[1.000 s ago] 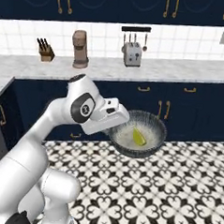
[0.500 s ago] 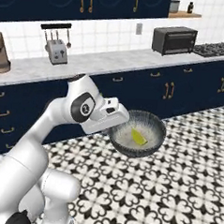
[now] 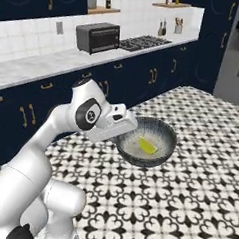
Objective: Pick the lemon wedge from the sink and place it in the bowl. Then pick the bowl and place it in the microwave. Then close the microwave door and press the start button.
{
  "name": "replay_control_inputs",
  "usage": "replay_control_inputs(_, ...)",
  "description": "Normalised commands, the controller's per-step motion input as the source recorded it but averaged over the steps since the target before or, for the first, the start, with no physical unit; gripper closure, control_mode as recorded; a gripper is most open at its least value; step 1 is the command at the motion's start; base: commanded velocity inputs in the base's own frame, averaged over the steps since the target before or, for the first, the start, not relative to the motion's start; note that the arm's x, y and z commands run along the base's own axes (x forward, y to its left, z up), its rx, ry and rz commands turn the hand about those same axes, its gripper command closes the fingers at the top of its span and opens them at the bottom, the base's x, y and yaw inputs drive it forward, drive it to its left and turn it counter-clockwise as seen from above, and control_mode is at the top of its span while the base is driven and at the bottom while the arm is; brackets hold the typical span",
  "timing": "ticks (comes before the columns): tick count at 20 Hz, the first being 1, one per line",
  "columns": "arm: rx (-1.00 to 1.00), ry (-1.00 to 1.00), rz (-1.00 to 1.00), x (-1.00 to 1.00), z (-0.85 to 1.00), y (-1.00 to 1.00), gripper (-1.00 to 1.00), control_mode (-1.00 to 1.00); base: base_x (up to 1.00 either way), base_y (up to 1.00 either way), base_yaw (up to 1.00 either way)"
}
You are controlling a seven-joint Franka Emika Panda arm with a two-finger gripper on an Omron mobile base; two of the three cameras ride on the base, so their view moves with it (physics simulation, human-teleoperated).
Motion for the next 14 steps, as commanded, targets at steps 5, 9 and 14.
replay_control_inputs(5,0.0,0.0,0.0,0.0,0.0,0.0,1.0,1.0,0.54,-0.44,-0.6)
replay_control_inputs(9,0.0,0.0,0.0,0.0,0.0,0.0,1.0,1.0,0.71,-0.56,-0.54)
replay_control_inputs(14,0.0,0.0,0.0,0.0,0.0,0.0,1.0,1.0,1.0,-0.83,-0.22)
